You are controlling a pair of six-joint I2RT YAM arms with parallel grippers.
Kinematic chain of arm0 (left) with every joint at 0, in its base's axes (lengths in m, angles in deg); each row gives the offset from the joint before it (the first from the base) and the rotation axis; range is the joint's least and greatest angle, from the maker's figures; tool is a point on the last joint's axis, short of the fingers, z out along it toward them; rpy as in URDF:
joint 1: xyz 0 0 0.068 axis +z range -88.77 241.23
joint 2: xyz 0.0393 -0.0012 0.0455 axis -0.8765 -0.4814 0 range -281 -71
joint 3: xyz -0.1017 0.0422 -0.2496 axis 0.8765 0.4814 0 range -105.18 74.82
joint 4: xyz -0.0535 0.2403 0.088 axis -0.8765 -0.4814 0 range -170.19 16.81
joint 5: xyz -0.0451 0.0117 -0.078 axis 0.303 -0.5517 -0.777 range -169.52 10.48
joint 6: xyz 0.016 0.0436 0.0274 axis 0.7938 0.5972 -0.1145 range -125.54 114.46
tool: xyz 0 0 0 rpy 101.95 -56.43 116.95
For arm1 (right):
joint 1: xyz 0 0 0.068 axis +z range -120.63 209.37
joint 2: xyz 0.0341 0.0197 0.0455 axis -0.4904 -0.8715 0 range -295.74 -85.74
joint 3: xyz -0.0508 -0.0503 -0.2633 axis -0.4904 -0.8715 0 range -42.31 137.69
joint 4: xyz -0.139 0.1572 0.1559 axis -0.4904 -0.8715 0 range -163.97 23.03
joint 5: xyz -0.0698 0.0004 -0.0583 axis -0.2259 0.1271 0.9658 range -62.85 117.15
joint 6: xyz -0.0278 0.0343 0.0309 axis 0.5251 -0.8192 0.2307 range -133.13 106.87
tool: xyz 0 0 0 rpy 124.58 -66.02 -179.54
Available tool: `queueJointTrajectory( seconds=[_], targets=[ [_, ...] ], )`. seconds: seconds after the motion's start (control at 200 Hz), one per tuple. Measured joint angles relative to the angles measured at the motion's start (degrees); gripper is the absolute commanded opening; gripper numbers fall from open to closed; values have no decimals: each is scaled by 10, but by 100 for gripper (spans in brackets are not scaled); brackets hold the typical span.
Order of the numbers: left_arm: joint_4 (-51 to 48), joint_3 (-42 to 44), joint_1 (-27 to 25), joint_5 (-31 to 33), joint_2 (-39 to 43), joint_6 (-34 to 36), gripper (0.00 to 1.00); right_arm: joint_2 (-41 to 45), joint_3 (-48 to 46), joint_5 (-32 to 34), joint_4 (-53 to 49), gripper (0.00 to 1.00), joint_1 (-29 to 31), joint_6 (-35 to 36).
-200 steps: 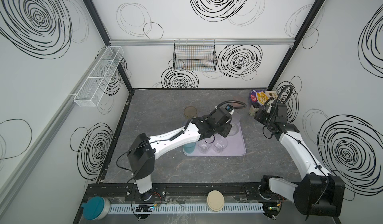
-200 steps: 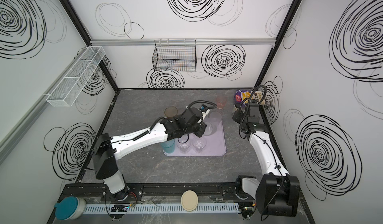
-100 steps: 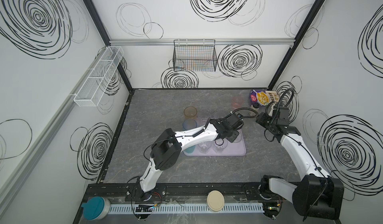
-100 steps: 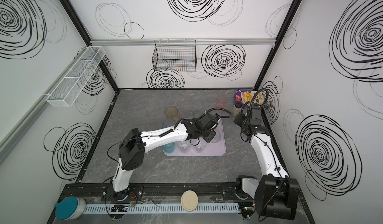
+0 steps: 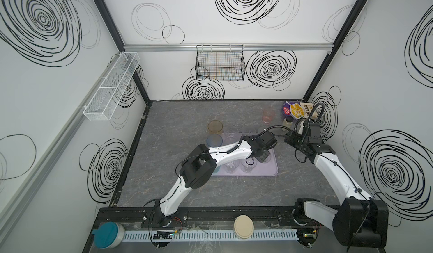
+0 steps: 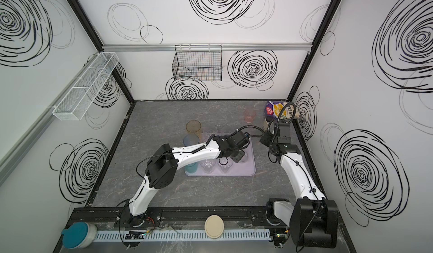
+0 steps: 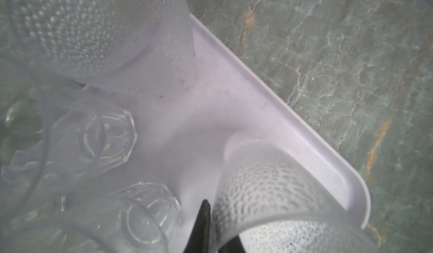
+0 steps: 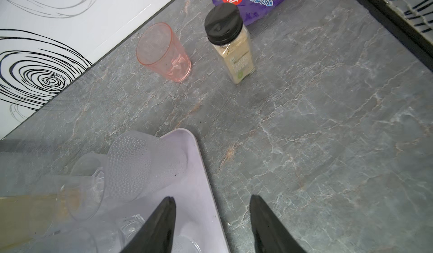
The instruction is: Place the glasses into the tray
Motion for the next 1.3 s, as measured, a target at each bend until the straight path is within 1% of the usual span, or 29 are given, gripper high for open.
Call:
queueJointTrajectory(
  seconds=[0.335, 0.565, 0.84, 1.111, 1.221, 1.301],
  targets=[
    [-4, -6, 8, -1, -1, 0, 21, 0, 0, 2, 1, 56, 19, -1],
    [-4, -7, 10, -2, -1, -1, 25, 0, -1, 5, 1, 56, 29, -1],
    [-4, -8, 12, -6, 5, -2, 34, 0, -1, 17, -1, 56, 53, -5],
    [3, -8, 20, -17, 55, -2, 38, 26, -40, 21, -22, 56, 88, -13],
    [14, 4, 25, -22, 90, -2, 40, 28, -48, 23, -32, 57, 128, -22],
    [32, 48, 32, -22, 139, -2, 42, 26, -52, 28, -35, 57, 167, -30]
  ],
)
